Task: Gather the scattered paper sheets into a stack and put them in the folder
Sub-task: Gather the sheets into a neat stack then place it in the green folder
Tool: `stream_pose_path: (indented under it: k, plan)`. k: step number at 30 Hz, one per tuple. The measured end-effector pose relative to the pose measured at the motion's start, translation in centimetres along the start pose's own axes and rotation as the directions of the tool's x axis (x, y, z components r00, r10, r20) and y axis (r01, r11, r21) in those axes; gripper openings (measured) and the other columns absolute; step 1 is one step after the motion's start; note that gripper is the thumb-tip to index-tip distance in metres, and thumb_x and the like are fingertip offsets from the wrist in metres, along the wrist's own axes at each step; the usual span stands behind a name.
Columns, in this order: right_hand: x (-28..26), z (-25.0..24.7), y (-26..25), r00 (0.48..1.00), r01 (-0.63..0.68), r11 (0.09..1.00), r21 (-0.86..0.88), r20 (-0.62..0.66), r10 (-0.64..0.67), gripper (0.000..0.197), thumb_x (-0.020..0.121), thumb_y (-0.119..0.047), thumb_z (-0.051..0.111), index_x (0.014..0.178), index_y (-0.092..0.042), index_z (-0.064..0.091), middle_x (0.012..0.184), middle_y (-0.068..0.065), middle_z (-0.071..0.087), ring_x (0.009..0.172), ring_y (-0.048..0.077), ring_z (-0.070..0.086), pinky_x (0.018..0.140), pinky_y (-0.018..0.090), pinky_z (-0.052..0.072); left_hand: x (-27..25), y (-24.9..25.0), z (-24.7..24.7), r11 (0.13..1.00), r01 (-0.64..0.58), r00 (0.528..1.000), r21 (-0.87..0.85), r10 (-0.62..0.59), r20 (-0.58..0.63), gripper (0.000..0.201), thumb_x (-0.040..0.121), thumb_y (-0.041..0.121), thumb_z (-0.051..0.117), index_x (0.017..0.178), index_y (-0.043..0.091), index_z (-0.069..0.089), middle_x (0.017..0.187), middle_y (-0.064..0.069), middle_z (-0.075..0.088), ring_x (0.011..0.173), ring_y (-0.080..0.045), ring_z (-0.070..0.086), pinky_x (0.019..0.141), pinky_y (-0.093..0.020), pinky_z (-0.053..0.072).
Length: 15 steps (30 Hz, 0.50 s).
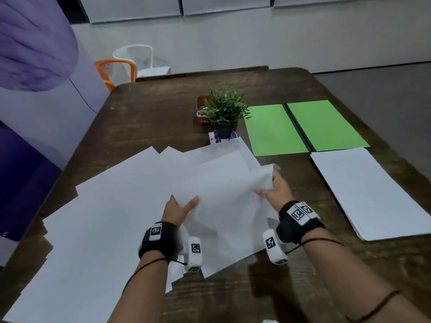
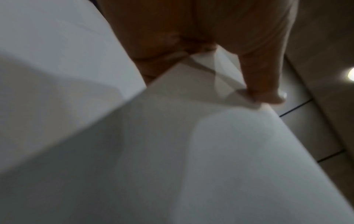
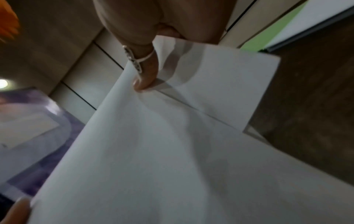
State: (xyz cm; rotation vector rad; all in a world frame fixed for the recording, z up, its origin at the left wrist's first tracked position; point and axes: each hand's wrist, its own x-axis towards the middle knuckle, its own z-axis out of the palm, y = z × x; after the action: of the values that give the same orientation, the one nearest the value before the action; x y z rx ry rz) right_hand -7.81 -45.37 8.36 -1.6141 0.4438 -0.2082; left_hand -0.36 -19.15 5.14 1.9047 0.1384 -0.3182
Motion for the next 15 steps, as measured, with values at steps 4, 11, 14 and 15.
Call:
stream_pose_path:
  k: [4, 11, 14, 15]
  plan:
    - [1.0, -3.3, -2.0, 0.998, 0.055, 0.997, 0.054, -0.042, -0.053, 0.061, 0.078, 0.011, 0.065, 0.13, -0.012, 0.044, 0.122, 0.006, 0.061, 0.107, 0.019, 0.06, 0.094, 0.038, 0.049, -0.6, 4.4, 2.8, 0.951, -0.105, 0.991, -0.292, 0.126, 0.053, 0.075, 0.053, 0.032, 0.087, 0.117, 0.008, 0.055, 0.113, -0.009, 0.067, 0.103, -0.027, 0.064, 0.091, -0.045, 0.051]
    - [1.9, -7.5, -5.6, 0.985, 0.168, 0.98, 0.104, 0.019, -0.171, 0.065, 0.08, 0.008, 0.066, 0.129, -0.019, 0.032, 0.107, -0.006, 0.064, 0.093, 0.004, 0.065, 0.085, 0.028, 0.054, -1.1, 11.6, 4.7, 0.832, -0.387, 0.916, -0.398, 0.394, -0.067, 0.073, 0.063, -0.002, 0.082, 0.126, 0.008, 0.046, 0.11, -0.003, 0.066, 0.096, -0.013, 0.067, 0.073, -0.021, 0.054]
    - [2.2, -7.6, -3.6, 0.997, 0.055, 0.996, 0.069, 0.054, -0.058, 0.068, 0.07, -0.014, 0.079, 0.124, -0.018, 0.039, 0.112, 0.0, 0.065, 0.097, 0.01, 0.065, 0.09, 0.035, 0.052, -0.5, 11.3, 6.0, 0.927, -0.194, 0.981, -0.322, 0.181, -0.069, 0.06, 0.061, 0.001, 0.084, 0.113, 0.004, 0.056, 0.106, -0.008, 0.066, 0.085, -0.019, 0.066, 0.06, -0.017, 0.052]
    - [2.5, -7.6, -2.5, 0.998, 0.015, 1.0, -0.016, 0.068, -0.014, 0.066, 0.069, -0.018, 0.08, 0.124, -0.017, 0.043, 0.118, 0.003, 0.063, 0.102, 0.014, 0.063, 0.094, 0.037, 0.049, -0.4, 10.8, 6.5, 0.951, -0.08, 0.997, -0.298, 0.083, -0.002, 0.052, 0.061, 0.003, 0.085, 0.106, 0.003, 0.059, 0.105, -0.012, 0.067, 0.08, -0.021, 0.066, 0.058, -0.02, 0.053]
